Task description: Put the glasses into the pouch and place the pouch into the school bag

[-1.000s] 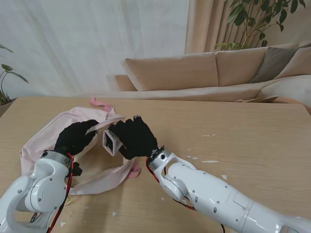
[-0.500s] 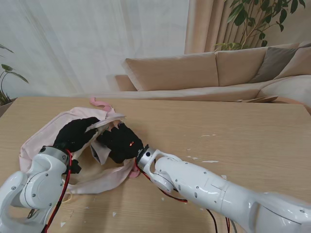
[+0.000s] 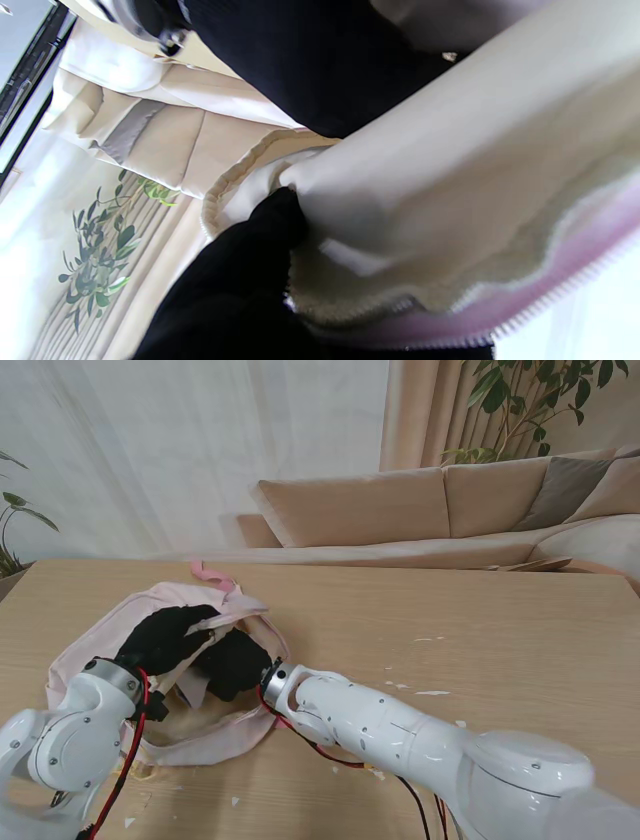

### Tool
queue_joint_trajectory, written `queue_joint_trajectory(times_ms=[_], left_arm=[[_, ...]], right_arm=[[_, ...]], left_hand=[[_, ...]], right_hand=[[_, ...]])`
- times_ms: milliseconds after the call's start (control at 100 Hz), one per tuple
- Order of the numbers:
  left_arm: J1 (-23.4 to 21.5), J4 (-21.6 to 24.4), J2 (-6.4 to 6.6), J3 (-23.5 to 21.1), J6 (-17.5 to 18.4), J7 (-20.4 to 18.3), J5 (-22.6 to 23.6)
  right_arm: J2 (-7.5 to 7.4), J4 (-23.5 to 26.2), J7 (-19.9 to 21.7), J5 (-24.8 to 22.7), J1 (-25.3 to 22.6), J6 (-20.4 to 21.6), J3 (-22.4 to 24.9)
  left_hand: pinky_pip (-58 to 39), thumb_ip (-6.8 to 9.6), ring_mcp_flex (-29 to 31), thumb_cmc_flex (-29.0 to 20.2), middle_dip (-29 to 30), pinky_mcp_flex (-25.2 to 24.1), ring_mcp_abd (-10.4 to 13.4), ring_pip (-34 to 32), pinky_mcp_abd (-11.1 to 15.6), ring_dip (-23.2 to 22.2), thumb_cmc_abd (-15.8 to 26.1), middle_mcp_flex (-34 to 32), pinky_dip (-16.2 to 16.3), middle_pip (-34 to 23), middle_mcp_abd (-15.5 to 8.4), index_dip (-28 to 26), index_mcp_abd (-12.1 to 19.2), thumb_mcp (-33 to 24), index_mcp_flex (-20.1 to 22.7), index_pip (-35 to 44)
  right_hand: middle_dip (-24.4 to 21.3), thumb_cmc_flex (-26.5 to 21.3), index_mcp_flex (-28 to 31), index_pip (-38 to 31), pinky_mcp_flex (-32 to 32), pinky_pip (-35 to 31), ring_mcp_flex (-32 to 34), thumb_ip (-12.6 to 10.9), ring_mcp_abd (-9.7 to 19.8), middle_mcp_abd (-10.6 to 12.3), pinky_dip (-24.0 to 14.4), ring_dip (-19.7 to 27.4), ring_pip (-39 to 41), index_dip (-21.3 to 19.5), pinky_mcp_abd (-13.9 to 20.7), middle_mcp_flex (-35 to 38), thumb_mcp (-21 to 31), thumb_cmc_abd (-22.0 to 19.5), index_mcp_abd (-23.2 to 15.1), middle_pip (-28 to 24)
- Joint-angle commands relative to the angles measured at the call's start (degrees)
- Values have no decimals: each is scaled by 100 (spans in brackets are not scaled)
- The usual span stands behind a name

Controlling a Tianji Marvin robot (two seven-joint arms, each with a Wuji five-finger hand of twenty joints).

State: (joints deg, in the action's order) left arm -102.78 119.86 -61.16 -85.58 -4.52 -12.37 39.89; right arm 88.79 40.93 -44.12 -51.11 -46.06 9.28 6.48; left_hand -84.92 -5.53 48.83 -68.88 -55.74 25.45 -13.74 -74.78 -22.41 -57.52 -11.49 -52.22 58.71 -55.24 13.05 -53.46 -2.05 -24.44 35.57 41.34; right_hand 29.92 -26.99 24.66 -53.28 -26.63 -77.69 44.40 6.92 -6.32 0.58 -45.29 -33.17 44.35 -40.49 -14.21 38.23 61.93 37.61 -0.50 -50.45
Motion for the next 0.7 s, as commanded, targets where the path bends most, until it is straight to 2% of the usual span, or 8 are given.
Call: queue_joint_trajectory(times_ms=[0, 110, 140, 250, 310, 350, 550, 690], left_arm=[[-69, 144, 2, 11, 93, -171, -80], [-122, 196, 23, -7, 223, -283, -178], [-141, 214, 28, -14, 252, -309, -200], [-211, 287, 56, -67, 352, -465, -273], [-237, 306, 61, -84, 400, -483, -248], [-248, 312, 61, -89, 415, -480, -228], [-249, 282, 63, -98, 408, -485, -177], [-251, 251, 63, -97, 386, -483, -169]], right_arm=[[140, -47, 112, 50, 63, 96, -30], [292, -295, 218, 155, 156, 287, -111], [319, -339, 264, 178, 180, 328, -127], [394, -456, 512, 300, 262, 522, -151], [408, -470, 644, 353, 294, 574, -150], [407, -461, 726, 393, 306, 614, -136], [337, -257, 1177, 589, 319, 705, -10], [224, 19, 1643, 736, 322, 630, 74]], left_hand=[[-38, 476, -47, -509, -216, -66, 22, -180, -110, -204, 443, -383, 175, -821, -611, -964, 175, -278, 499, 2963], [-15, 468, -61, -509, -227, -93, 9, -161, -117, -228, 445, -370, 205, -812, -613, -965, 175, -274, 499, 2962], [-10, 470, -61, -509, -229, -100, 9, -160, -115, -232, 438, -370, 209, -811, -613, -965, 175, -278, 499, 2962], [3, 467, -71, -509, -234, -108, 12, -147, -105, -241, 447, -369, 220, -808, -613, -965, 175, -273, 499, 2962], [6, 468, -73, -509, -237, -107, 15, -142, -101, -247, 450, -361, 227, -803, -617, -966, 175, -269, 499, 2962], [8, 468, -73, -509, -240, -107, 15, -140, -100, -251, 451, -360, 232, -801, -617, -966, 175, -268, 499, 2962], [35, 468, -97, -509, -248, -139, 18, -118, -99, -264, 458, -348, 240, -792, -609, -966, 175, -266, 499, 2962], [42, 466, -103, -509, -253, -143, 17, -112, -112, -270, 459, -339, 248, -787, -605, -966, 175, -264, 500, 2961]], right_hand=[[-17, -224, 85, -268, 7, 12, 81, -19, 115, 74, 37, 72, -110, 38, 32, 103, 293, -68, -208, 7], [-52, -212, 98, -225, 65, 69, 46, -30, 117, 54, 58, 126, -222, 88, 20, 77, 284, -93, -206, 81], [-78, -197, 117, -185, 77, 96, 51, -38, 122, 102, 68, 156, -284, 127, 7, 91, 269, -103, -209, 132], [-194, -146, 252, 74, 174, 228, 1, -89, 111, 39, 107, 280, -558, 325, -35, 90, 225, -157, -185, 339], [-472, 12, 435, 568, 259, 437, -4, -338, 95, -41, 191, 504, -964, 479, -84, 136, 200, -265, -116, 716], [-661, 98, 545, 891, 308, 557, -13, -404, 85, -81, 244, 649, -1202, 547, -112, 175, 156, -273, -77, 910], [-1305, 290, 843, 2122, 810, 1427, -395, -398, 108, -248, 698, 1370, -2399, 1691, -239, 128, -128, -274, 14, 2058], [-1536, 834, 598, 2753, 1342, 2049, -951, -262, 130, -370, 1097, 1737, -2886, 2397, -340, -208, -753, -372, 185, 2661]])
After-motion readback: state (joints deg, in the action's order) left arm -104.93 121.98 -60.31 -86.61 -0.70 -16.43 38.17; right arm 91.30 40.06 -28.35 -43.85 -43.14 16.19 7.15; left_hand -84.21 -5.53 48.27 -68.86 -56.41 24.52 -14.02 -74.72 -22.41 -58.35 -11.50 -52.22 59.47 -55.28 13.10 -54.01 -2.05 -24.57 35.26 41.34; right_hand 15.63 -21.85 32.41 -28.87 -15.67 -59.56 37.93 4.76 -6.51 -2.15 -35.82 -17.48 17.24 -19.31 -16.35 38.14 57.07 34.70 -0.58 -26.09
